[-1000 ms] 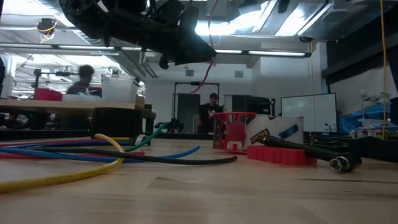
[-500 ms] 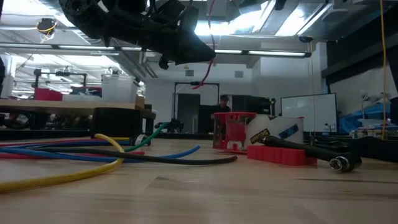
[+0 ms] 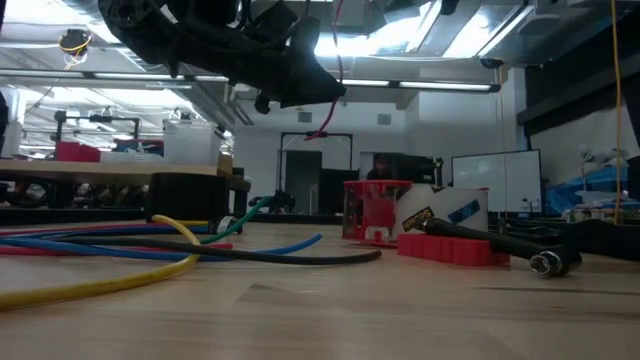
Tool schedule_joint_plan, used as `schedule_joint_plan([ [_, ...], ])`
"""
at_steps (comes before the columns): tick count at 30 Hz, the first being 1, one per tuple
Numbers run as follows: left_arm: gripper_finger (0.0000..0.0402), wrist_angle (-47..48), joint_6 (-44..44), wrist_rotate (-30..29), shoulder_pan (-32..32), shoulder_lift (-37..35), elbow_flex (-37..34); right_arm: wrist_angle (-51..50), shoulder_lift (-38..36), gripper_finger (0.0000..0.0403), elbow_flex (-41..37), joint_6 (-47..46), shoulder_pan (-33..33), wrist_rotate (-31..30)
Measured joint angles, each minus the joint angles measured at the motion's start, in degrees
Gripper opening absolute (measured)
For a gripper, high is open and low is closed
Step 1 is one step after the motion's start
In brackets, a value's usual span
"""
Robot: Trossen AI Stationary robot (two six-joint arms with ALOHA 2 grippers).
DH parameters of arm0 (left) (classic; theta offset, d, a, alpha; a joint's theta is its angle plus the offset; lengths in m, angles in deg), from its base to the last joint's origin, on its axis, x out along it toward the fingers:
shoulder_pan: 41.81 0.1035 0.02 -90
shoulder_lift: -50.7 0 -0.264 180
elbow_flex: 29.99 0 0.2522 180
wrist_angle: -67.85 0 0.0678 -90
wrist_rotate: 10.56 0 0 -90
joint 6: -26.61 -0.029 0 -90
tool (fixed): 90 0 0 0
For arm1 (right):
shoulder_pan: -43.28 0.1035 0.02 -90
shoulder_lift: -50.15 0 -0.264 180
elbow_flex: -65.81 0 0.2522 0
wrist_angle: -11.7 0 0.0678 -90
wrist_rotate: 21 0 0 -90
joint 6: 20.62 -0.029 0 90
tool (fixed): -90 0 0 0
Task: Coil cords
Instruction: Coil the red wire onto the spool
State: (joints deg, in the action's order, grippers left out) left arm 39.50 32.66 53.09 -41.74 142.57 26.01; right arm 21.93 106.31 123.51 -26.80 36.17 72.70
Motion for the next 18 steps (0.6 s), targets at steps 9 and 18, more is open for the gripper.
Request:
schedule_joint_plan([
  [9, 0.0071, 0.0, 0.2, 0.0, -0.1, 0.0, 0.0, 0.1, 0.0, 0.0003, 0.0, 0.0, 0.0, -0.3],
  [18, 0.0009, -0.1, 8.5, 0.0, -0.1, 0.0, 0.0, 2.4, 0.8, 0.0003, 0.0, 0.2, 0.0, -4.3],
])
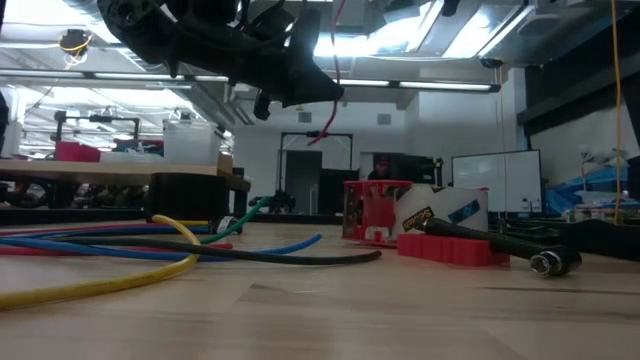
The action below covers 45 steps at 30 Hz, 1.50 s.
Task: Coil cords
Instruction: Coil the red wire onto the spool
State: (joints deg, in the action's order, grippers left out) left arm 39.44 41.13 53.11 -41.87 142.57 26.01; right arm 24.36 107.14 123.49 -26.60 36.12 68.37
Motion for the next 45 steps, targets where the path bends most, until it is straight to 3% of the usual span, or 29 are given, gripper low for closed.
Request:
schedule_joint_plan([
  [11, 0.0003, 2.8, 15.6, 2.2, 0.0, 0.0, 0.0, 12.4, 8.3, 0.0003, 0.0, 0.5, 0.0, -3.3],
  [22, 0.0001, 3.4, 28.0, 5.7, 0.3, 0.7, 0.0, 25.2, 16.7, 0.0003, 0.0, 4.2, 0.0, -17.1],
  [27, 0.0001, 3.5, 32.6, 12.1, 1.2, 7.0, 4.8, 23.3, 19.6, 0.0003, 2.4, 7.8, 0.0, -19.5],
  [32, 0.0000, 4.1, 29.5, 18.8, 2.0, 13.2, 12.0, 16.5, 20.6, 0.0003, 4.5, 11.3, 0.1, -23.7],
  [36, 0.0000, 6.0, 27.0, 21.7, 2.4, 13.4, 14.9, 11.9, 20.4, 0.0003, 4.9, 14.3, 0.0, -28.6],
  [45, 0.0000, 9.7, 27.5, 35.2, 3.3, 13.6, 18.4, 4.1, 20.4, 0.0003, 4.9, 18.6, 0.0, -31.0],
])
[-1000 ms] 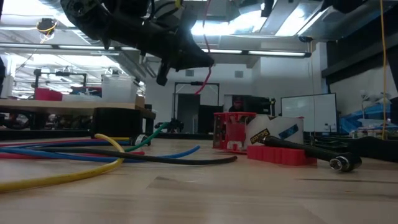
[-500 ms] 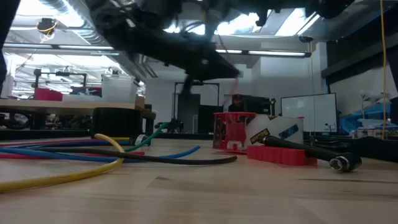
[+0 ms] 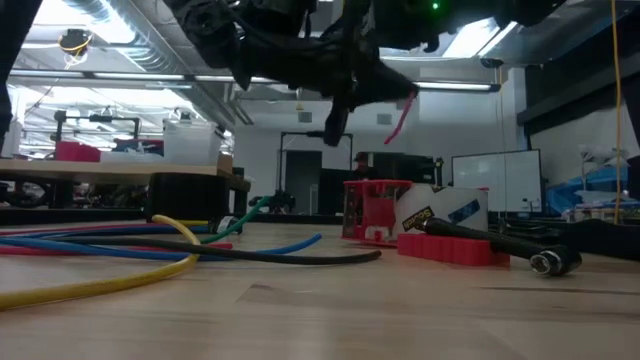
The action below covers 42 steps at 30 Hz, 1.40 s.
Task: Coil cords
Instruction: Coil the red wire onto the spool
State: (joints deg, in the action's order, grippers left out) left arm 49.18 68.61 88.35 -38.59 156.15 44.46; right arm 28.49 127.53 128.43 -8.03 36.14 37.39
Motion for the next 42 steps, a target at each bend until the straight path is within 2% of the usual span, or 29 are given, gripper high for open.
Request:
schedule_joint_plan([
  [5, 0.0000, 0.7, 0.0, 5.1, 0.0, -0.2, 0.9, -5.6, 0.0, 0.0003, 0.0, 0.3, 0.1, 0.2],
  [8, 0.0000, 1.8, 0.0, 6.1, 0.0, -1.4, 0.9, -8.2, 0.0, 0.0003, 0.0, 0.3, 0.0, 0.1],
  [20, 0.0000, 14.8, -5.0, 6.3, 0.6, -8.5, 1.0, -14.8, 0.0, 0.0003, 0.0, 0.4, 0.0, 6.7],
  [28, 0.0000, 17.1, -7.3, 6.3, 2.4, -10.6, 0.9, -17.2, 0.0, 0.0003, 0.0, -0.4, 0.0, 13.9],
  [42, 0.0000, 17.2, -6.0, 6.1, 4.1, -10.6, 0.9, -17.2, 0.0, 0.0003, 0.0, -0.5, 0.0, 14.3],
])
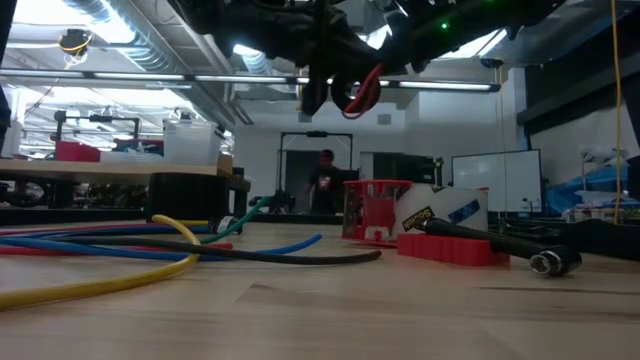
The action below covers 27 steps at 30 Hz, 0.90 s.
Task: Coil cords
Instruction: Coil the red wire onto the spool
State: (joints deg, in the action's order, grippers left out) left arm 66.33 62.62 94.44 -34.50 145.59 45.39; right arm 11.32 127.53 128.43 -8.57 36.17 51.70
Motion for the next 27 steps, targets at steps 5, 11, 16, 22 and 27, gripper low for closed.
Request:
schedule_joint_plan([
  [5, 0.0000, 0.2, -0.2, -0.4, -0.8, 0.0, 0.0, 1.7, 0.0, 0.0003, 0.0, -0.7, 0.0, -2.0],
  [11, 0.0000, 1.3, -2.0, -5.2, -1.5, 0.0, 0.0, 7.6, 0.0, 0.0003, 0.0, -4.2, 0.0, -2.3],
  [16, 0.0000, 1.4, -2.0, -6.4, -1.2, 0.0, 0.0, 11.6, 0.0, 0.0003, 0.0, -7.7, 0.0, -2.7],
  [22, 0.0000, 1.4, -1.7, -6.4, -1.4, 0.0, 0.0, 16.4, 0.0, 0.0003, 0.0, -9.3, 0.0, -6.4],
  [27, 0.0000, 0.5, -0.3, -5.8, -1.7, 0.0, 0.0, 19.4, 0.0, 0.0003, 0.0, -10.4, 0.0, -11.3],
])
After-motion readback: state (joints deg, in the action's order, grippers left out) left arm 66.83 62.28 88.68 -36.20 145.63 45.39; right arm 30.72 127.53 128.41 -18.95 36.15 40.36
